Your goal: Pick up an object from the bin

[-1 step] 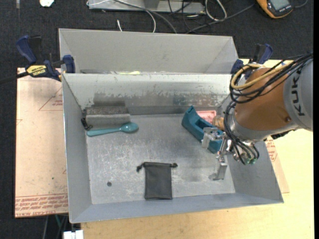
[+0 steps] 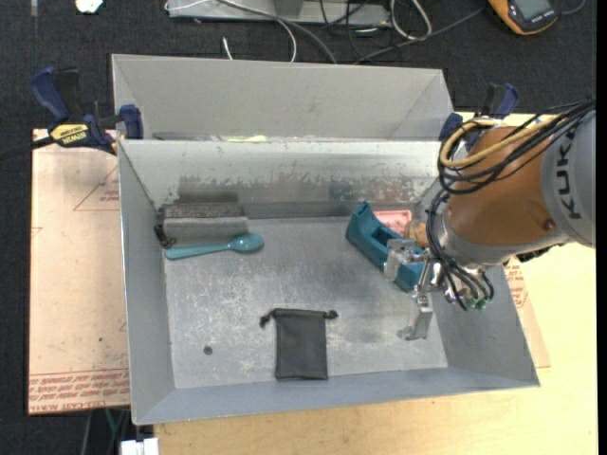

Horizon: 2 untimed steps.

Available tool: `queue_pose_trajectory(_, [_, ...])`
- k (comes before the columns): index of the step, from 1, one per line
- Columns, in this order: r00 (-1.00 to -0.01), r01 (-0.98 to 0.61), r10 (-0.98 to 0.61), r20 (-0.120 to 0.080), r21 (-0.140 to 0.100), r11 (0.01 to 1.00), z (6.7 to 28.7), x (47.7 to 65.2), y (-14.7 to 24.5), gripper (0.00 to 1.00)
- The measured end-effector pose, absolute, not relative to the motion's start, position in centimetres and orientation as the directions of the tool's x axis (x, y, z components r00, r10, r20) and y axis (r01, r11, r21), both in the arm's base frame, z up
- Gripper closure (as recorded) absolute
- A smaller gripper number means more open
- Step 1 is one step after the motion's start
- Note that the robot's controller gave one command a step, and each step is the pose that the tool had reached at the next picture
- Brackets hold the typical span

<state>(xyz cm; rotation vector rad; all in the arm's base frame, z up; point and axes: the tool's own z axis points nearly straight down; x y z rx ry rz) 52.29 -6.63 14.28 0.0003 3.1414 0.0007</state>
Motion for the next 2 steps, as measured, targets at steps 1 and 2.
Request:
queue_pose_trajectory(1, [-0.997,0.077,0.077,-0.003,0.004,0.997,8.7,58.4,-9.1,0.0])
queue_pose_trajectory(2, [-0.996,0.086,0.086,-0.017,0.001,0.996,7.6,56.3,-3.1,0.0])
